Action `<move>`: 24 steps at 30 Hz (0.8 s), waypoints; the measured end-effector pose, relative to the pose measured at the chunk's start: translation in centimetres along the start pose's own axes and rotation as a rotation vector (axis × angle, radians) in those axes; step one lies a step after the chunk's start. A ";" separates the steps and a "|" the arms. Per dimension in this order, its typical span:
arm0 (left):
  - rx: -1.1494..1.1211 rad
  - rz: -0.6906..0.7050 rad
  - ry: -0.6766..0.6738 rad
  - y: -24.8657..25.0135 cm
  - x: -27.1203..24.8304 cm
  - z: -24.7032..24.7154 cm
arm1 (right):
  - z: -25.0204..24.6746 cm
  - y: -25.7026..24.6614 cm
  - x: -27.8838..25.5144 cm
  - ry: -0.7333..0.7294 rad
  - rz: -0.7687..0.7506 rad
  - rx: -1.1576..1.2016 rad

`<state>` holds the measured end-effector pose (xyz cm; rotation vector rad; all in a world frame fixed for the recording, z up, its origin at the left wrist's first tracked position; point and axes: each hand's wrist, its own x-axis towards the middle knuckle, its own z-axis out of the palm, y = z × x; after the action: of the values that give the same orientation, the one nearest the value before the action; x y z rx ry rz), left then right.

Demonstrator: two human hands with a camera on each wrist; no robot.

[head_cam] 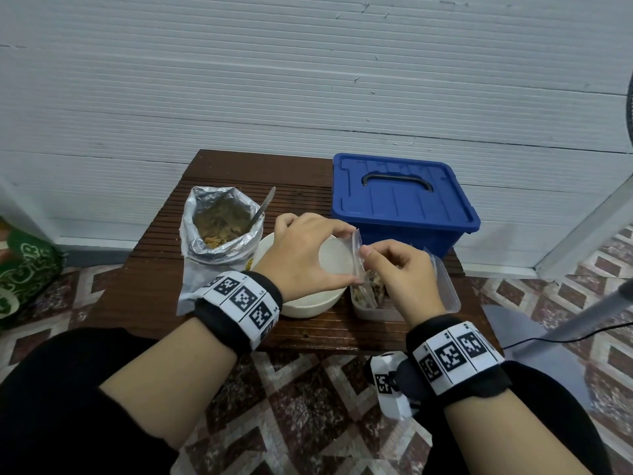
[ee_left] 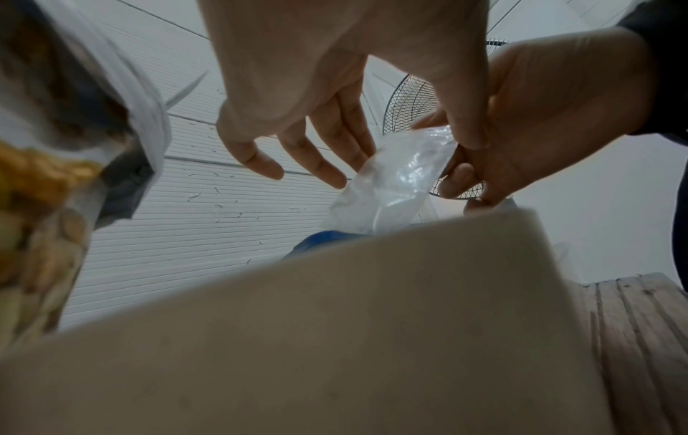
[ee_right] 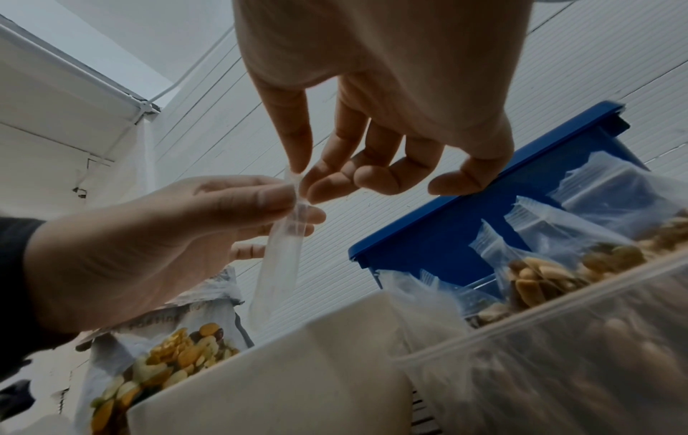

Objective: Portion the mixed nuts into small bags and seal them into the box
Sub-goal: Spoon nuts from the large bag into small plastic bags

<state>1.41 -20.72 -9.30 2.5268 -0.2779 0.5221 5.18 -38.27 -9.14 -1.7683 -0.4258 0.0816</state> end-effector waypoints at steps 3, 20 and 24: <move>-0.014 -0.002 0.002 0.1 0.0 -0.1 | -0.1 0.2 0.0 0.013 0.015 0.004; -0.048 0.042 0.062 -0.1 0.1 0.1 | -0.3 0.6 0.2 0.065 0.013 -0.108; -0.058 0.029 0.072 -0.2 0.1 0.1 | -0.2 0.6 0.2 0.105 0.010 -0.073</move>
<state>1.61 -20.66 -9.42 2.4451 -0.2994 0.6061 5.58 -38.54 -9.66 -1.8375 -0.3471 -0.0200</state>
